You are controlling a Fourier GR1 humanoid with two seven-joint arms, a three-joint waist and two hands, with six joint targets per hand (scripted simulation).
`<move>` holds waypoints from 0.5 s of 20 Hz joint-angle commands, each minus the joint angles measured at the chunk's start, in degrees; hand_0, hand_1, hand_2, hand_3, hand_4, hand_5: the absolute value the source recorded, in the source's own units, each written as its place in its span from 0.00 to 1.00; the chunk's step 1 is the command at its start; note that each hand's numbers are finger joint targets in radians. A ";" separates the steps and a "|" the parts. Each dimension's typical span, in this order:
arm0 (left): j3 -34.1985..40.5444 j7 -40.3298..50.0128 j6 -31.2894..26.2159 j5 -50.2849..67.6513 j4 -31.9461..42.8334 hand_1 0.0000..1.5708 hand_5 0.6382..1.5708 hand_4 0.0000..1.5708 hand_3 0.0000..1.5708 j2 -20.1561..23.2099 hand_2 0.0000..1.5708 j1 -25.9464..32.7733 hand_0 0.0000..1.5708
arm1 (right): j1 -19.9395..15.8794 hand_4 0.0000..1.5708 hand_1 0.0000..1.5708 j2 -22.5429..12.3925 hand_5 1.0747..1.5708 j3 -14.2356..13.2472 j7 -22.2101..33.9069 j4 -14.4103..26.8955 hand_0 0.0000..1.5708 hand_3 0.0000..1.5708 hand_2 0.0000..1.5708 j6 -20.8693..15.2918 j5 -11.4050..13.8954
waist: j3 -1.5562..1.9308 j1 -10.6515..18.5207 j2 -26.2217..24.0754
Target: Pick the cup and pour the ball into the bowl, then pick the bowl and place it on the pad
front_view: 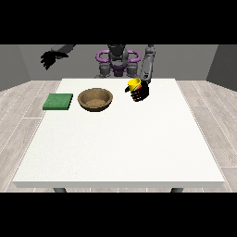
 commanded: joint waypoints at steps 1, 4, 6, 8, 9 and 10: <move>-1.27 2.28 3.92 -3.62 3.43 0.83 0.98 0.77 1.00 0.60 1.00 -1.69 0.83 | -0.60 0.22 0.00 -2.89 1.00 -2.96 1.10 4.18 0.00 0.00 0.00 1.52 -1.94 | -0.12 1.07 -2.27; -5.45 13.55 10.74 -10.17 2.59 0.83 0.98 0.78 1.00 1.07 1.00 -5.62 0.83 | 0.06 0.24 0.00 -2.70 1.00 -0.88 3.11 5.62 0.00 0.00 0.00 2.11 -0.68 | -0.01 0.06 -7.41; -7.67 17.17 13.61 -14.80 3.27 0.85 0.99 0.77 1.00 3.25 1.00 -7.34 0.85 | -1.28 0.27 0.00 -3.98 1.00 -1.65 6.27 6.28 0.00 0.00 0.00 1.18 -1.99 | 0.04 0.95 -10.03; -10.73 22.17 15.60 -19.59 5.98 0.84 0.98 0.78 1.00 2.79 1.00 -9.83 0.84 | -3.50 0.31 0.00 -3.74 1.00 -0.09 10.32 4.10 0.00 0.00 0.00 -1.44 -1.53 | -0.03 0.91 -11.36; -12.62 25.64 15.32 -21.91 6.03 0.84 0.98 0.78 1.00 2.83 1.00 -11.45 0.84 | -5.35 0.33 0.00 -4.20 1.00 -1.76 11.20 7.01 0.00 0.00 0.00 -3.10 -2.42 | 0.01 3.29 -11.94; -13.46 28.92 14.60 -24.40 7.49 0.85 0.98 0.77 1.00 5.45 1.00 -14.54 0.85 | -5.93 0.35 0.00 -3.93 1.00 -0.75 11.38 6.13 0.00 0.00 0.00 -3.05 -1.87 | 0.06 2.46 -12.60</move>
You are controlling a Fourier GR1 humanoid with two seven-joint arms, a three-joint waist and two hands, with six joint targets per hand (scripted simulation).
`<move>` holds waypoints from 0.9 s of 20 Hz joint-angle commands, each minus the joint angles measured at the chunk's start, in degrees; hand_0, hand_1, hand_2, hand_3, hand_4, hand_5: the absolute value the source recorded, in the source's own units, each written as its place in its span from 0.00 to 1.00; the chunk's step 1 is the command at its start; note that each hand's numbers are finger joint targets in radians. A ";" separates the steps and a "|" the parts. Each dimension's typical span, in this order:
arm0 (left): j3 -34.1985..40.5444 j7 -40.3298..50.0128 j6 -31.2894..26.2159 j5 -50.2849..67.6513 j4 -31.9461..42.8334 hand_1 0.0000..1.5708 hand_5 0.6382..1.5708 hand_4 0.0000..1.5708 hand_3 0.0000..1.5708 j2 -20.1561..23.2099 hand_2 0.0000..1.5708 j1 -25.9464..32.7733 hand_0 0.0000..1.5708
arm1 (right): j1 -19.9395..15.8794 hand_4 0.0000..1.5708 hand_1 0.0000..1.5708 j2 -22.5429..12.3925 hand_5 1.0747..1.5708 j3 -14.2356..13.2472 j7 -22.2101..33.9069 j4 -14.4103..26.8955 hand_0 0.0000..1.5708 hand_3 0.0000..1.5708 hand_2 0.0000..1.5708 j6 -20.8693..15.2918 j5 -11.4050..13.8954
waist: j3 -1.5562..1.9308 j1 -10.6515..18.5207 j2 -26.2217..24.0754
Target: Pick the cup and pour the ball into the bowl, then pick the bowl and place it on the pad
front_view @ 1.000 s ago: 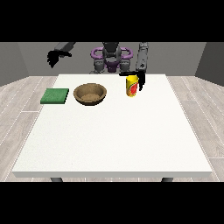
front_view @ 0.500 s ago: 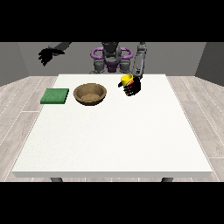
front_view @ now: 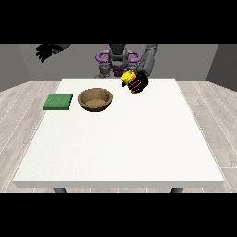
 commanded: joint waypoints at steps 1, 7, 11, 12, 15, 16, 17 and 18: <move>-5.73 10.92 4.82 -11.15 4.97 0.84 0.98 0.79 1.00 3.36 1.00 -4.59 0.84 | -1.80 0.36 0.00 -0.73 1.00 0.87 5.55 -0.45 0.00 0.00 0.00 -2.42 -0.11 | 0.02 -0.89 -4.44; -15.81 28.58 5.85 -29.33 13.32 0.78 1.00 0.73 0.93 4.09 1.00 -13.11 0.78 | -2.05 0.40 0.00 -0.87 0.99 0.48 3.15 4.78 0.00 0.00 0.00 -2.73 2.32 | 0.13 1.53 -6.40; -20.43 41.07 1.15 -37.28 16.49 0.78 1.00 0.73 0.93 -0.15 1.00 -18.35 0.78 | -0.92 0.41 0.00 -0.82 0.99 -0.14 3.16 8.48 0.00 0.00 0.00 -2.03 2.04 | 0.06 3.69 -9.48; -20.96 41.63 -1.77 -38.04 16.66 0.74 1.00 0.68 0.86 0.56 1.00 -19.49 0.74 | -1.59 0.41 0.00 0.66 0.99 0.19 2.38 8.06 0.00 0.00 0.00 -4.71 3.41 | 0.01 4.91 -9.84; -23.45 46.89 -6.92 -41.31 15.68 0.51 1.00 0.68 0.78 -3.98 1.00 -20.58 0.51 | 0.06 0.41 0.00 -3.25 0.98 -2.68 1.02 12.53 0.00 0.00 0.00 -0.70 2.12 | -0.04 6.50 -11.07; -25.33 51.45 -7.16 -42.15 14.88 0.50 1.00 0.69 0.79 -4.19 1.00 -21.44 0.50 | -2.29 0.41 0.00 -1.57 0.99 -0.56 1.84 11.41 0.00 0.00 0.00 -1.84 2.98 | -0.06 3.83 -9.32; -24.11 52.10 -7.40 -43.87 16.41 0.50 1.00 0.68 0.80 -4.22 1.00 -24.19 0.50 | -3.40 0.41 0.00 -1.89 0.99 -1.03 2.51 10.58 0.00 0.00 0.00 -1.29 1.48 | -0.08 3.43 -7.50; -26.84 52.18 -8.38 -44.61 13.28 0.49 1.00 0.67 0.77 -4.25 1.00 -21.26 0.49 | -0.95 0.42 0.00 -2.45 0.99 -2.16 -1.01 14.10 0.00 0.00 0.00 0.34 2.38 | -0.06 5.18 -9.07</move>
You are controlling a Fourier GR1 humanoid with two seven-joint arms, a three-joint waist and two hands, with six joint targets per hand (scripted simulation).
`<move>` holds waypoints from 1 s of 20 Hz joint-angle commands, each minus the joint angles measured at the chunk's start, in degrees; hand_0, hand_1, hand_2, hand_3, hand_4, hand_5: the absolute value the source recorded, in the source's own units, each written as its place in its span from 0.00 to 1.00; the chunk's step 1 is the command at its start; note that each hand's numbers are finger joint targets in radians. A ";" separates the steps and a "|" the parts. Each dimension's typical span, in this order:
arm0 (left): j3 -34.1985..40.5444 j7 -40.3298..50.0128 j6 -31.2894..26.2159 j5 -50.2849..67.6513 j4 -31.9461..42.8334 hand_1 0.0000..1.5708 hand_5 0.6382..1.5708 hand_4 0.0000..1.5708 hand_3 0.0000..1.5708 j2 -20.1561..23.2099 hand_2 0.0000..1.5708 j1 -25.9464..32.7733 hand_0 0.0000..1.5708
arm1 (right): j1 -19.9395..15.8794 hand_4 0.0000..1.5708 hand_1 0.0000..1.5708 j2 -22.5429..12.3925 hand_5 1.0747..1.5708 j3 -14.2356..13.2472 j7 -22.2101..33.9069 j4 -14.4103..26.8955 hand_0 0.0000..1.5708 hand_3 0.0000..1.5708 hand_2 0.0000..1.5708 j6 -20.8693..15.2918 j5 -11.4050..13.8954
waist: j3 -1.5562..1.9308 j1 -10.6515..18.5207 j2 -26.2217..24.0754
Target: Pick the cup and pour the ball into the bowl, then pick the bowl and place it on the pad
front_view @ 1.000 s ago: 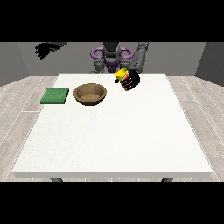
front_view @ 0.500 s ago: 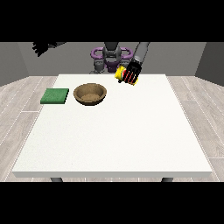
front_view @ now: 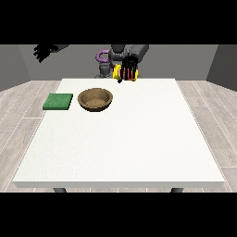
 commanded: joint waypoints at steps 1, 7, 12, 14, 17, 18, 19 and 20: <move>-6.18 10.17 -5.91 -4.14 -4.14 0.50 1.00 0.64 0.77 -1.52 1.00 -2.21 0.50 | -1.84 0.42 0.00 -0.06 0.99 0.02 -3.30 4.44 0.00 0.00 0.00 1.46 0.94 | -0.02 -1.11 1.43; -14.35 16.44 -15.38 -8.42 -9.32 0.26 0.99 0.45 0.82 -1.58 0.96 0.20 0.26 | -5.17 0.43 0.00 2.93 0.98 3.28 0.39 2.94 0.00 0.00 0.00 -2.52 2.61 | -0.07 -2.55 -1.25; -19.76 20.11 -27.63 -8.72 -16.03 0.00 1.00 0.54 0.92 -1.59 0.72 -4.38 0.00 | -7.70 0.43 0.00 3.10 0.98 4.63 -3.40 5.51 0.00 0.00 0.00 0.53 3.62 | -0.03 -5.35 2.61; -20.03 19.19 -29.23 -9.56 -19.33 0.00 1.00 0.57 0.96 -1.59 0.79 -4.38 0.00 | -9.81 0.44 0.00 1.56 0.98 2.67 -2.01 6.78 0.00 0.00 0.00 -1.55 2.89 | -0.07 -2.33 2.74; -13.28 18.20 -22.32 -10.38 -19.03 0.00 1.00 0.57 0.92 -1.25 0.73 -3.83 0.00 | -7.81 0.44 0.00 -1.09 0.98 0.31 -2.56 7.14 0.00 0.00 0.00 -0.68 1.92 | -0.09 0.64 3.81; -14.00 16.75 -18.91 -9.69 -21.99 0.00 0.99 0.48 0.91 -0.88 0.76 -1.25 0.00 | -7.65 0.44 0.00 -2.10 0.98 -1.91 -4.53 9.37 0.00 0.00 0.00 -1.98 1.91 | -0.08 4.15 4.03; -10.25 14.04 -20.73 -5.62 -23.42 0.19 0.99 0.56 0.88 0.46 1.00 -2.80 0.19 | -7.89 0.44 0.00 -3.41 0.98 -2.39 -3.17 9.53 0.00 0.00 0.00 -1.27 1.22 | -0.09 4.62 3.01; -9.24 12.06 -14.34 -4.41 -23.41 0.00 0.99 0.66 0.74 2.48 1.00 1.07 0.00 | -8.32 0.44 0.00 -1.10 0.99 -0.72 -2.83 7.24 0.00 0.00 0.00 -3.36 2.25 | -0.16 4.39 5.37</move>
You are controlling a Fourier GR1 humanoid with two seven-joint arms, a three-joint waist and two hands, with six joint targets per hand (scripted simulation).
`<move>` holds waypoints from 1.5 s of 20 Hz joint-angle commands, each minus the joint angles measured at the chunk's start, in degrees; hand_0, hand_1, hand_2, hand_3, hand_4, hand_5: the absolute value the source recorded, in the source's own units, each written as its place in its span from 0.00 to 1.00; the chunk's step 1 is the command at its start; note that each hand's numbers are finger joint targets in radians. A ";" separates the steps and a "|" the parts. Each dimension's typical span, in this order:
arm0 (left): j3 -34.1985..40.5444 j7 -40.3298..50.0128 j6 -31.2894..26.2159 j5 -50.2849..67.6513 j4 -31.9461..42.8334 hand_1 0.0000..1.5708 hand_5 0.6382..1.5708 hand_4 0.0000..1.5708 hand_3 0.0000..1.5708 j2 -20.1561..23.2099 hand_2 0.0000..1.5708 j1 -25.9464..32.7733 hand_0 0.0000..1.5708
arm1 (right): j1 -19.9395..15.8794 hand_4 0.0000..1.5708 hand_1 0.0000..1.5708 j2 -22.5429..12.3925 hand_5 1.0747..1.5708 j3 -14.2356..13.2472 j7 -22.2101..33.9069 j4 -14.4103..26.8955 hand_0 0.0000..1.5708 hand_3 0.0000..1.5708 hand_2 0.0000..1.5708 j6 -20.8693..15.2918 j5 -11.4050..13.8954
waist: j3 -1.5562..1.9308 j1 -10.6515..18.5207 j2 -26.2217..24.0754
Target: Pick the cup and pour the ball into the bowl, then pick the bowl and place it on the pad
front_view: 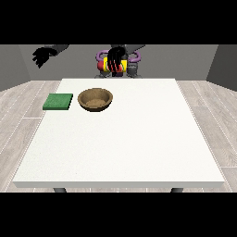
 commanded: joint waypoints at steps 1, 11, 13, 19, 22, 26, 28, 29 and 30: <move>5.42 -5.50 7.82 5.98 -5.68 0.00 0.99 0.73 0.76 2.69 1.00 5.24 0.00 | 1.43 0.45 0.00 -0.05 0.99 -1.66 -1.42 0.94 0.00 0.00 0.00 -1.24 -0.28 | -0.07 3.66 1.31; 25.49 -17.95 20.72 44.39 -29.32 0.00 0.97 0.34 0.00 -1.32 0.00 7.79 0.00 | -4.33 0.44 0.00 2.96 1.00 -0.87 0.99 0.48 0.00 0.00 0.00 -5.13 -1.08 | -1.07 9.28 13.39; 29.18 -19.78 16.45 52.90 -33.68 0.00 0.89 0.23 0.00 -1.34 0.00 7.61 0.00 | -3.88 0.42 0.00 3.11 1.00 -1.63 1.00 0.87 0.00 0.00 0.00 -6.25 -1.26 | -0.91 11.60 13.92; 41.34 -23.76 -4.22 74.14 -39.91 0.00 0.91 0.13 0.00 6.44 0.00 8.01 0.00 | -2.04 0.16 0.00 5.35 1.00 -4.44 -1.77 1.05 0.00 0.00 0.00 -11.63 -1.58 | -0.29 19.37 15.72; 48.66 -26.82 -13.46 81.78 -36.89 0.00 0.92 0.20 0.00 13.87 0.00 8.55 0.00 | -2.61 0.00 0.00 7.33 1.00 -3.69 -2.35 -1.66 0.00 0.00 0.00 -13.61 -1.37 | -0.22 19.77 17.91; 56.68 -26.82 -22.21 88.96 -32.21 0.00 0.93 0.22 0.00 22.44 0.00 5.97 0.00 | -4.74 0.00 0.00 9.59 1.00 -2.81 -4.15 -0.97 0.00 0.00 0.00 -14.15 -1.65 | -0.07 18.74 20.25; 59.01 -25.67 -24.41 90.63 -29.57 0.00 0.93 0.20 0.00 25.58 0.00 5.30 0.00 | -6.74 0.00 0.00 10.19 0.99 -1.88 -3.02 0.61 0.00 0.00 0.00 -15.74 -1.04 | -0.03 17.31 20.42; 59.65 -26.31 -24.04 90.44 -30.52 0.00 0.94 0.21 0.00 26.10 0.00 6.59 0.00 | -5.74 0.00 0.00 10.32 0.99 -1.69 -6.21 3.56 0.00 0.00 0.00 -13.10 -0.88 | 0.01 16.55 20.48; 59.68 -24.90 -24.23 90.86 -29.26 0.00 0.94 0.20 0.00 26.48 0.00 6.08 0.00 | -9.45 0.00 0.00 9.12 0.99 -1.21 -3.89 5.07 0.00 0.00 0.00 -15.08 -0.17 | 0.01 15.93 20.36</move>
